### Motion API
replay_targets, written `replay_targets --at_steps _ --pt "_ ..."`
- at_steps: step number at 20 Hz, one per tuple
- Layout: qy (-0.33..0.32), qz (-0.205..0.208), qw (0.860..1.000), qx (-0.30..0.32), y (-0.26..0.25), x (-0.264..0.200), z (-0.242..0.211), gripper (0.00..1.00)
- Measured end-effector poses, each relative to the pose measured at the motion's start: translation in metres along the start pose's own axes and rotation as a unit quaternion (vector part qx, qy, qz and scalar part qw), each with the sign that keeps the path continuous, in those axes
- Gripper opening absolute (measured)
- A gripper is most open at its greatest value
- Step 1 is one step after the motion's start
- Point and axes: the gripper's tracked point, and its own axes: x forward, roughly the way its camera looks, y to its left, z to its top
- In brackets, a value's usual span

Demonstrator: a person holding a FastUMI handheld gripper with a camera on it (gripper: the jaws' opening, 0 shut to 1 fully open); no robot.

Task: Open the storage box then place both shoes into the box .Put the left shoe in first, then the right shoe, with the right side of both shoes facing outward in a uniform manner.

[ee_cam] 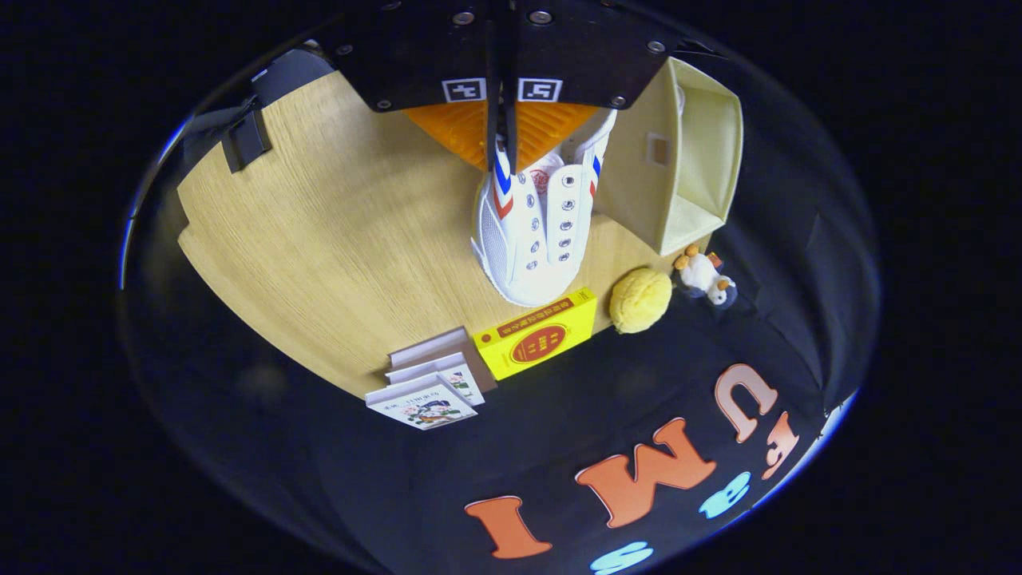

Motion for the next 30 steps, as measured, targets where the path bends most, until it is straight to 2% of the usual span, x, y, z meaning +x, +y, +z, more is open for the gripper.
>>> replay_targets --at_steps 6,13,18,23,25,27,28,29,30 --pt "-0.039 0.043 0.998 -0.001 0.105 -0.039 0.009 0.0" --pt "-0.011 0.061 0.998 -0.02 0.179 -0.02 -0.039 0.0" --pt "0.011 0.015 0.999 -0.042 0.178 0.014 -0.073 0.0" --pt "0.005 -0.048 0.996 -0.075 0.16 0.04 -0.082 0.0" --pt "0.002 -0.059 0.994 -0.092 0.16 0.041 -0.085 0.01" --pt "-0.008 -0.018 0.996 -0.091 0.183 0.038 -0.086 0.09" --pt "-0.017 0.002 0.996 -0.083 0.196 0.028 -0.081 0.27" --pt "-0.028 0.007 0.996 -0.083 0.197 0.024 -0.072 0.34" --pt "-0.04 0.004 0.995 -0.093 0.197 0.019 -0.062 0.5"
